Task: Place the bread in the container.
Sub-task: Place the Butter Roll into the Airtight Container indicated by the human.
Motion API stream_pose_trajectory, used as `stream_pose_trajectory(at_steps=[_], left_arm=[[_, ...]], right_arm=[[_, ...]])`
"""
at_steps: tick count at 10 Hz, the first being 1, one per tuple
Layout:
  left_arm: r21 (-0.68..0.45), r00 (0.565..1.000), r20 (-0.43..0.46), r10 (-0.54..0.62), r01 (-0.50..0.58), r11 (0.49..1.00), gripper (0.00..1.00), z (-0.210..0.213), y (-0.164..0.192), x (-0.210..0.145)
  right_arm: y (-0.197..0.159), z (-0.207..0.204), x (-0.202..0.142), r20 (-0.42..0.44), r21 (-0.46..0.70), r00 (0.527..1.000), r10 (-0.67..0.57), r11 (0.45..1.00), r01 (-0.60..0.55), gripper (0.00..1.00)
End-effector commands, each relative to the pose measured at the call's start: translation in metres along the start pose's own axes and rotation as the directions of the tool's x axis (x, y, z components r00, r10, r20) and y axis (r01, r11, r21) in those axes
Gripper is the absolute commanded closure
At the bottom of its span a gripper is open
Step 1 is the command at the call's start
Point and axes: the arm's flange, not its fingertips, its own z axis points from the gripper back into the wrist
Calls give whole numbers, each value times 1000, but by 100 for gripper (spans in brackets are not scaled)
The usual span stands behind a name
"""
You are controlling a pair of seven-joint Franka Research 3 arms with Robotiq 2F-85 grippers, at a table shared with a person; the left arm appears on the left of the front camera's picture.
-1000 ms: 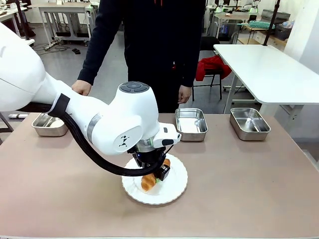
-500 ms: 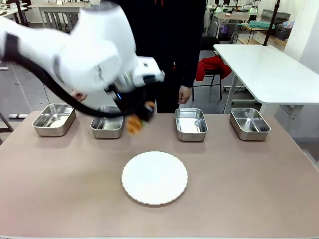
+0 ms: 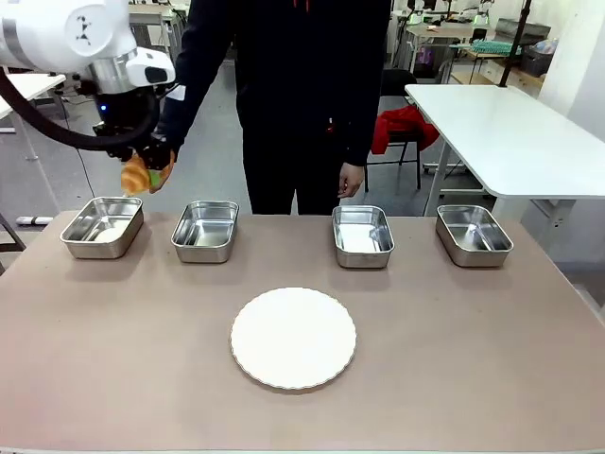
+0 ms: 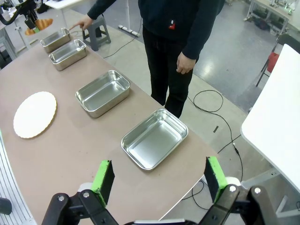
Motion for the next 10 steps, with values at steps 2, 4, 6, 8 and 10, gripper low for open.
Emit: stream_pose_trajectory(at_steps=[2, 4, 6, 8, 10], left_arm=[[0, 1000, 0, 0, 0, 1000, 59, 0, 0, 0], [0, 1000, 0, 0, 0, 1000, 59, 0, 0, 0], [-6, 1000, 10, -12, 12, 1000, 59, -7, 1, 1], [-109, 999, -13, 35, -37, 993, 59, -8, 64, 5], [-148, 996, -28, 87, -90, 985, 59, -29, 118, -4]], right_arm=[[0, 2, 2, 13, 3, 1000, 4, 1000, -4, 0], [0, 2, 2, 13, 3, 1000, 4, 1000, -4, 0], [0, 2, 2, 13, 3, 1000, 4, 1000, -4, 0], [0, 2, 2, 13, 3, 1000, 4, 1000, -4, 0], [0, 2, 2, 13, 3, 1000, 4, 1000, -4, 0]])
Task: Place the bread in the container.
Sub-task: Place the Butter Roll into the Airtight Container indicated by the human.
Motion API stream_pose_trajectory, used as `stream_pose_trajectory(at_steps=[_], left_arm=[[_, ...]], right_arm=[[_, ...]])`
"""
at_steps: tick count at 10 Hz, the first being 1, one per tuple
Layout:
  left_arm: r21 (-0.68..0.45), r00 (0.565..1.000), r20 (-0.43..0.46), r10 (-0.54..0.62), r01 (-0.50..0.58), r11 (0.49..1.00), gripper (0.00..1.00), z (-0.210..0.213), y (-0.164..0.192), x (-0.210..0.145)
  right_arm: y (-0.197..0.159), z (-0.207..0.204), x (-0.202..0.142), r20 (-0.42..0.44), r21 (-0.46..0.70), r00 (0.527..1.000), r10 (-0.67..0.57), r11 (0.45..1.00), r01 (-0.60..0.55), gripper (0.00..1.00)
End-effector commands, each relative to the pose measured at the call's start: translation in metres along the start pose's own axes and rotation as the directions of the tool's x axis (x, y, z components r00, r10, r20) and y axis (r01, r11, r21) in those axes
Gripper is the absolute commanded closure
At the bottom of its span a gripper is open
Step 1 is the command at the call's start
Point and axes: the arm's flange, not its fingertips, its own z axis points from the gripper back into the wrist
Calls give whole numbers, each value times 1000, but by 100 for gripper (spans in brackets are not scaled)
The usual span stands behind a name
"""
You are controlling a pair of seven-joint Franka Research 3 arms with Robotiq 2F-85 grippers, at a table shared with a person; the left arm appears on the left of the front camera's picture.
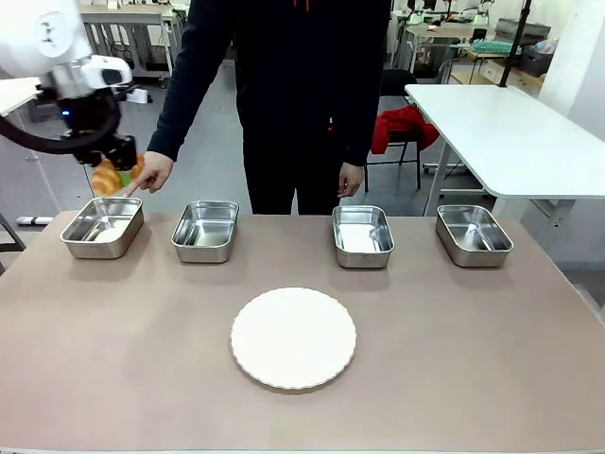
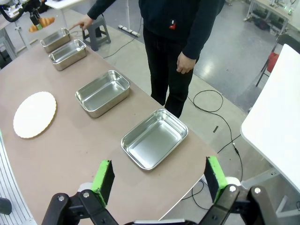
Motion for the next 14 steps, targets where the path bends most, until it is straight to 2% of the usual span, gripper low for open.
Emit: stream_pose_trajectory(at_steps=[1, 3, 5, 9, 14], left_arm=[[-25, 1000, -10, 28, -28, 999, 59, -10, 40, 5], [-32, 1000, -7, 19, -19, 999, 59, -35, 74, 5], [-55, 1000, -24, 2, -4, 998, 59, -65, 94, 6], [-127, 998, 9, -60, 60, 990, 59, -92, 101, 3], [-126, 997, 62, -35, 42, 991, 59, -112, 107, 9]], right_arm=[[0, 1, 2, 13, 3, 1000, 3, 1000, -4, 0], [0, 1, 2, 13, 3, 1000, 3, 1000, -4, 0], [0, 1, 2, 13, 3, 1000, 3, 1000, -4, 0], [0, 1, 2, 13, 3, 1000, 3, 1000, -4, 0], [0, 1, 2, 13, 3, 1000, 3, 1000, -4, 0]])
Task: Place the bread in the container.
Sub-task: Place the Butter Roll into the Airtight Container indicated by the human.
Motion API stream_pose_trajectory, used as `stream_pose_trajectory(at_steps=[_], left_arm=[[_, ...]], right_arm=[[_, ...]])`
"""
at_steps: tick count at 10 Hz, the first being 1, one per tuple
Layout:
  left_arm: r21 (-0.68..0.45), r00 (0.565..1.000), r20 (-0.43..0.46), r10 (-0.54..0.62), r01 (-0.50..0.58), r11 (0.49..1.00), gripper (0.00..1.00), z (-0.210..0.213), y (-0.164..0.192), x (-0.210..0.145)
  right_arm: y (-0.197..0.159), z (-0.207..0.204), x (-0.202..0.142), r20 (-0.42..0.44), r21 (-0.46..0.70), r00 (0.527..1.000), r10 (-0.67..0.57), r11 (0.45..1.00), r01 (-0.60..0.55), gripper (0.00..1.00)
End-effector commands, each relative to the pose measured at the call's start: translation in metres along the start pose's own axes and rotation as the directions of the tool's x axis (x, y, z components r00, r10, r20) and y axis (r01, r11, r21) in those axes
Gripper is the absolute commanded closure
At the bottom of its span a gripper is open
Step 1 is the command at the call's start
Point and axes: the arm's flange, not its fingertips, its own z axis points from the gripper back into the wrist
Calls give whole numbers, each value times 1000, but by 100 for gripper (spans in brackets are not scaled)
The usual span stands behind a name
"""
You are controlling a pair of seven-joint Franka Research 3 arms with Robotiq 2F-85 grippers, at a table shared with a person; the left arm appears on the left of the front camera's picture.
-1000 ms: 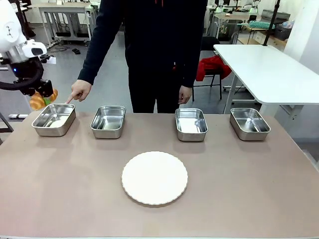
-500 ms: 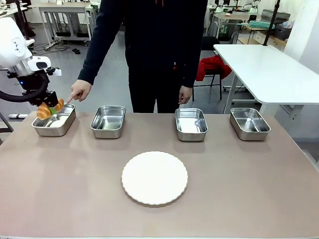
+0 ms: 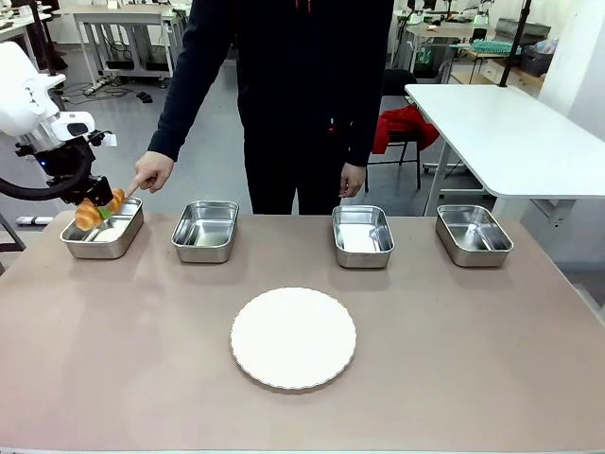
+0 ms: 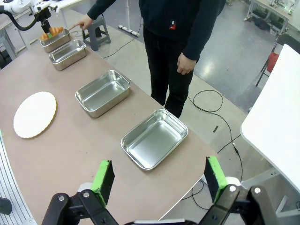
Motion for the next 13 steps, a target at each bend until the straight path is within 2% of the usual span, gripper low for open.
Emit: stream_pose_trajectory(at_steps=[1, 8, 10, 11, 13], left_arm=[[-12, 998, 50, -25, 26, 1000, 1, -9, 3, 2], [-13, 997, 72, -40, 41, 999, 0, -6, 5, 1], [-44, 998, 68, 12, -9, 999, 0, -1, 4, 4], [11, 999, 45, -16, 15, 1000, 0, -7, 4, 5], [11, 999, 45, -16, 15, 1000, 0, -7, 4, 5]], right_arm=[[0, 2, 1, 14, 3, 1000, 3, 1000, -3, 0], [0, 2, 1, 14, 3, 1000, 3, 1000, -3, 0], [0, 2, 1, 14, 3, 1000, 3, 1000, -3, 0], [0, 2, 1, 14, 3, 1000, 3, 1000, -3, 0], [0, 2, 1, 14, 3, 1000, 3, 1000, -3, 0]])
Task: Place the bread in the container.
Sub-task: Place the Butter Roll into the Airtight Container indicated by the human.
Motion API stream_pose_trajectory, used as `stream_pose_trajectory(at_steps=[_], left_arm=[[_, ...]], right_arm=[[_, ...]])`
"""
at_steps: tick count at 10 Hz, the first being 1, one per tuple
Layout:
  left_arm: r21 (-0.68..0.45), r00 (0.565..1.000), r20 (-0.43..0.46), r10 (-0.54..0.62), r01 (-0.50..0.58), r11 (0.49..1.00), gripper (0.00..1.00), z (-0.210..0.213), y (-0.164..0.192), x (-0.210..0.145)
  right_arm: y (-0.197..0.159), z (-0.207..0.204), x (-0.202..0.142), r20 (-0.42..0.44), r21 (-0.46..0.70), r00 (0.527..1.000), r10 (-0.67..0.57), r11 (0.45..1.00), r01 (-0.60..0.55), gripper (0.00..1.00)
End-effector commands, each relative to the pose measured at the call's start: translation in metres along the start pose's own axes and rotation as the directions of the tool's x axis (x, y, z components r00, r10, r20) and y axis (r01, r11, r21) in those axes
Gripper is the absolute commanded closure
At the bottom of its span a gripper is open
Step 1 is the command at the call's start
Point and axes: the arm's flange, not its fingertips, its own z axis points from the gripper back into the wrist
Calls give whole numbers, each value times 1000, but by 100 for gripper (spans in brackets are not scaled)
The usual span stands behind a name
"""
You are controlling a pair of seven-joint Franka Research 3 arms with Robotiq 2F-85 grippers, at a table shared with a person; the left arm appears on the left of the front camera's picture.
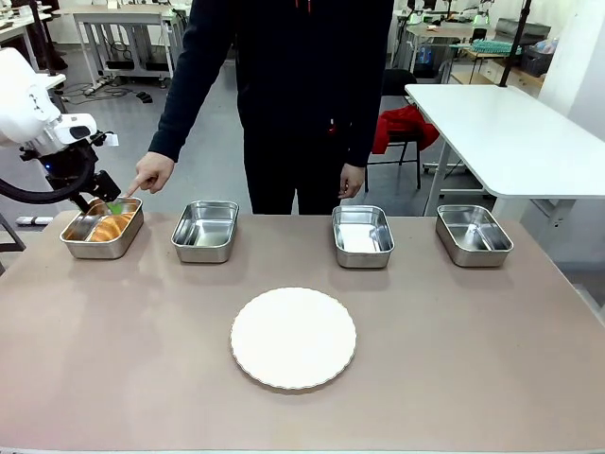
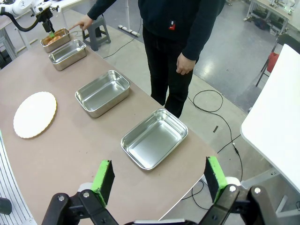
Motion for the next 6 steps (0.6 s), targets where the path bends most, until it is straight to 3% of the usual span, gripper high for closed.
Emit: stream_pose_trajectory(at_steps=[1, 4, 6], left_arm=[[8, 1000, -3, -7, 7, 1000, 0, 0, 0, 0], [0, 1000, 0, 0, 0, 1000, 0, 0, 0, 0], [109, 993, 119, 24, -37, 993, 0, 38, -45, -22]], right_arm=[[0, 2, 1, 14, 3, 1000, 3, 1000, -3, 0], [0, 2, 1, 14, 3, 1000, 3, 1000, -3, 0], [0, 2, 1, 14, 3, 1000, 3, 1000, -3, 0]])
